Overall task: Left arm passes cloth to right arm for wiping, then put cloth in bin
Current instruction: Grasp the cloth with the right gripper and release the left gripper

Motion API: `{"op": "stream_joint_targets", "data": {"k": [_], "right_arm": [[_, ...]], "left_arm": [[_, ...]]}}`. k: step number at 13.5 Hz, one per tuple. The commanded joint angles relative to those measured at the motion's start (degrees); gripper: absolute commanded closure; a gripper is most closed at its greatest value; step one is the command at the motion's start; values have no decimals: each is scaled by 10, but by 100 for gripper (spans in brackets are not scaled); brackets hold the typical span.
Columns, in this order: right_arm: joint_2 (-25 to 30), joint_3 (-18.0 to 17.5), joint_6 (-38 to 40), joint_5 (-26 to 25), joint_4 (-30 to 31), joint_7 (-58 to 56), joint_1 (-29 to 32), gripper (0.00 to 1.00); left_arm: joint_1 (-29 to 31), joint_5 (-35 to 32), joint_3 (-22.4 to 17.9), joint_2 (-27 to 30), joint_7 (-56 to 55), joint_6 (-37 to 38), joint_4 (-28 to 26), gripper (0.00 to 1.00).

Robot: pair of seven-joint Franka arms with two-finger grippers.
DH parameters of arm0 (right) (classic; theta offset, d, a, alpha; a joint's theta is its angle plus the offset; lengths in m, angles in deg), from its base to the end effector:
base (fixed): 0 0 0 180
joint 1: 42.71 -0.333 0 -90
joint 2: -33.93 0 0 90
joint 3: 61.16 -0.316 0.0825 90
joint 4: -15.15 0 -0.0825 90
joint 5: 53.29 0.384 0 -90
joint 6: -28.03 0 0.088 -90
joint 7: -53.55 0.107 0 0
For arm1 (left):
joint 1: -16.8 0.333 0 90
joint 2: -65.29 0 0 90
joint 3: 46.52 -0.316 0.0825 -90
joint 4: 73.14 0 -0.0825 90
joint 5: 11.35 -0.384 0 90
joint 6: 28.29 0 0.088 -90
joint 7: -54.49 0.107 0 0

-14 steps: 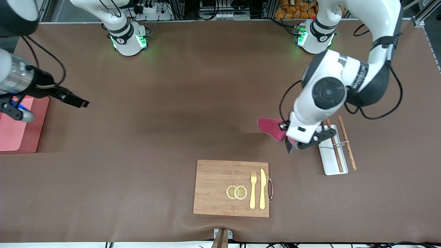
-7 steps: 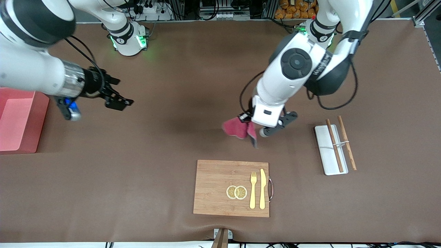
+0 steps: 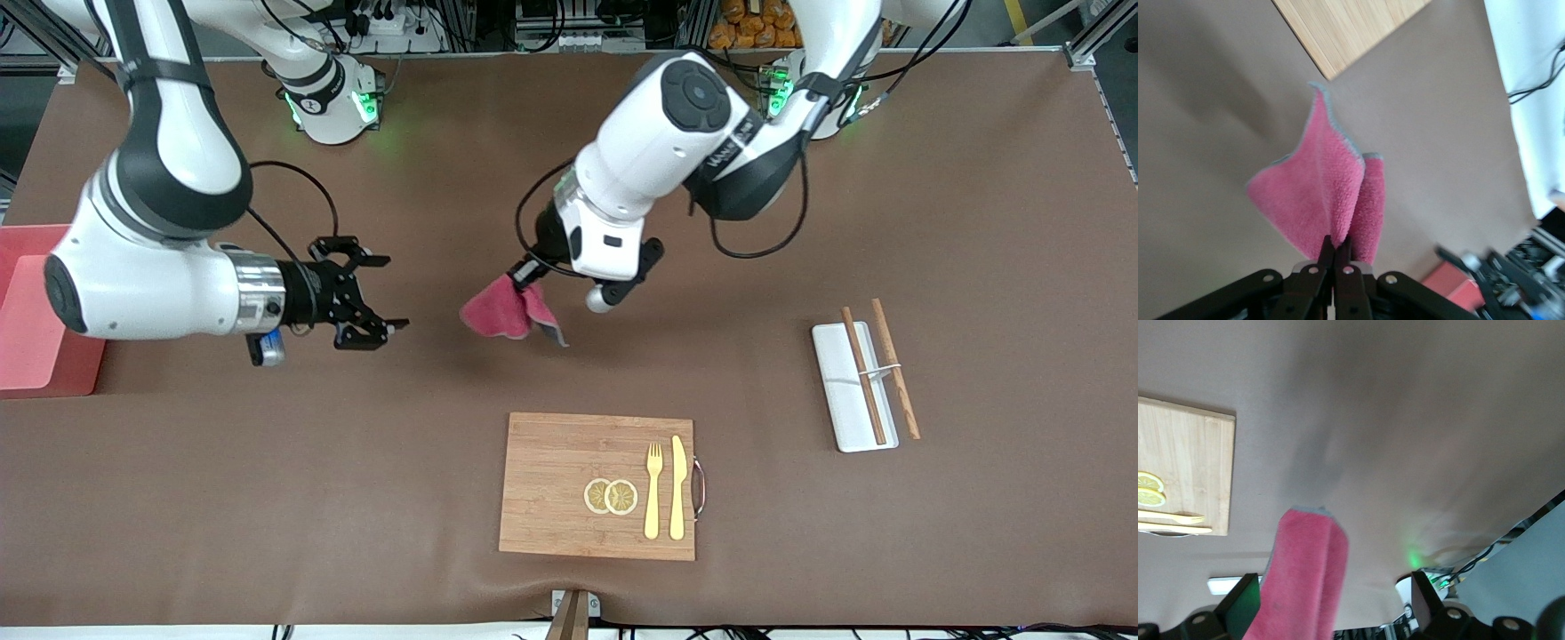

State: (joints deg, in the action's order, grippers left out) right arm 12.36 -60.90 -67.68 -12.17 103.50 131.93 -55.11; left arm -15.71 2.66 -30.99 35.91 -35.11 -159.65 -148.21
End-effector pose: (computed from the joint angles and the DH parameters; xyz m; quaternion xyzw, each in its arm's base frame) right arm 0.6211 0.1997 0.4405 -0.7359 0.5730 0.3242 0.1582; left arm 0.5283 -0.5238 0.5079 0.8598 0.4201 -0.0705 0.2816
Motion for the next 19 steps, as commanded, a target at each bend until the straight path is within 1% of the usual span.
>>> {"op": "stream_joint_targets", "data": {"k": [1,2,4,5,6,7,8,10,11,13,14,16,17,18,19], "right_arm": [[-24,4,-33,47,-7,31,-20,0],[-29,4,-47,55,-7,37,-31,0],[-37,4,-52,76,-3,45,-48,0],[-37,4,-54,89,1,42,-54,11],[-40,4,-54,100,1,33,-53,56],[-43,4,-52,103,0,16,-51,97],[-43,4,-50,102,1,-9,-52,100],[-43,5,-48,93,1,-24,-47,100],[-43,5,-47,92,0,-38,-45,100],[-43,6,-47,85,0,-69,-44,100],[-42,6,-48,44,-1,-100,-46,100],[-42,6,-54,-52,-3,-160,-53,100],[-43,6,-65,-100,-2,-195,-62,100],[-46,6,-93,-156,1,-224,-67,100],[-61,5,-112,-193,1,-239,-68,100]], "left_arm": [[-27,26,-1,-28,-79,-103,23,100],[-33,27,-1,-35,-98,-130,23,100],[-42,29,-1,-42,-101,-141,24,100],[-48,29,-1,-45,-108,-155,24,100],[-51,29,-2,-46,-125,-172,23,100],[-51,29,-2,-46,-128,-175,23,100],[-51,29,-1,-45,-129,-175,23,100],[-49,29,-1,-40,-128,-173,23,100],[-46,28,-2,-31,-129,-155,21,64],[-32,28,-5,-8,-128,-83,22,3],[-25,26,-6,9,-128,-64,21,0],[-13,22,-9,32,-124,-2,20,0],[4,22,-10,50,-122,28,20,0],[23,16,-11,70,-115,49,19,0],[40,8,-10,92,-105,78,14,0]]}}
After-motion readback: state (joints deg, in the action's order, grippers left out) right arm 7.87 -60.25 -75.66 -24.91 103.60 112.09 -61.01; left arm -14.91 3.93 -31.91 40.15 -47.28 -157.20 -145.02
